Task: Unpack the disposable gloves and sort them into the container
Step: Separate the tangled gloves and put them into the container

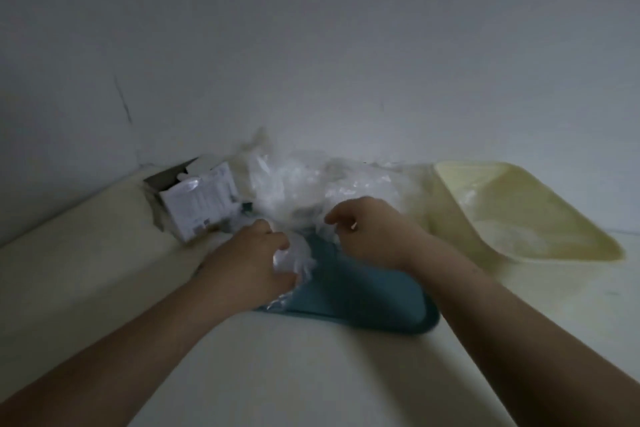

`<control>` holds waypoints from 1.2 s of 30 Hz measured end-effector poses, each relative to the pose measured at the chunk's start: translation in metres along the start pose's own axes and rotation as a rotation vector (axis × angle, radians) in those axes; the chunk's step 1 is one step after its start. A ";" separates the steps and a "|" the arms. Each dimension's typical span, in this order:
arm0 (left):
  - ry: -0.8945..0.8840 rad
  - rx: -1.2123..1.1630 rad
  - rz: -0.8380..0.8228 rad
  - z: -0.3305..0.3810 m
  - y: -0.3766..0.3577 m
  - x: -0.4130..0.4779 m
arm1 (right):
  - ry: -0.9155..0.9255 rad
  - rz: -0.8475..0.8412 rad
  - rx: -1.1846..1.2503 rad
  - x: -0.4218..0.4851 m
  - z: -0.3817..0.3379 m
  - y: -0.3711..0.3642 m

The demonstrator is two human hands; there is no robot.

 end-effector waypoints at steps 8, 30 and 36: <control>-0.087 -0.205 0.052 -0.023 -0.019 0.012 | -0.054 -0.019 0.112 0.023 0.010 -0.060; 0.150 -1.448 0.076 0.001 0.050 0.064 | -0.035 0.292 1.020 0.058 -0.013 -0.048; 0.217 -1.408 -0.092 -0.013 0.042 0.063 | -0.192 0.329 1.108 0.056 0.000 -0.047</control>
Point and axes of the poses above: each hand's wrist, its own x-axis towards the middle knuckle, its own y-axis out of the back of the hand, z = x × y, the point moved 1 cm from there along x, towards the middle knuckle, and after that the axes turned 9 degrees about -x, right-handed, at the moved point
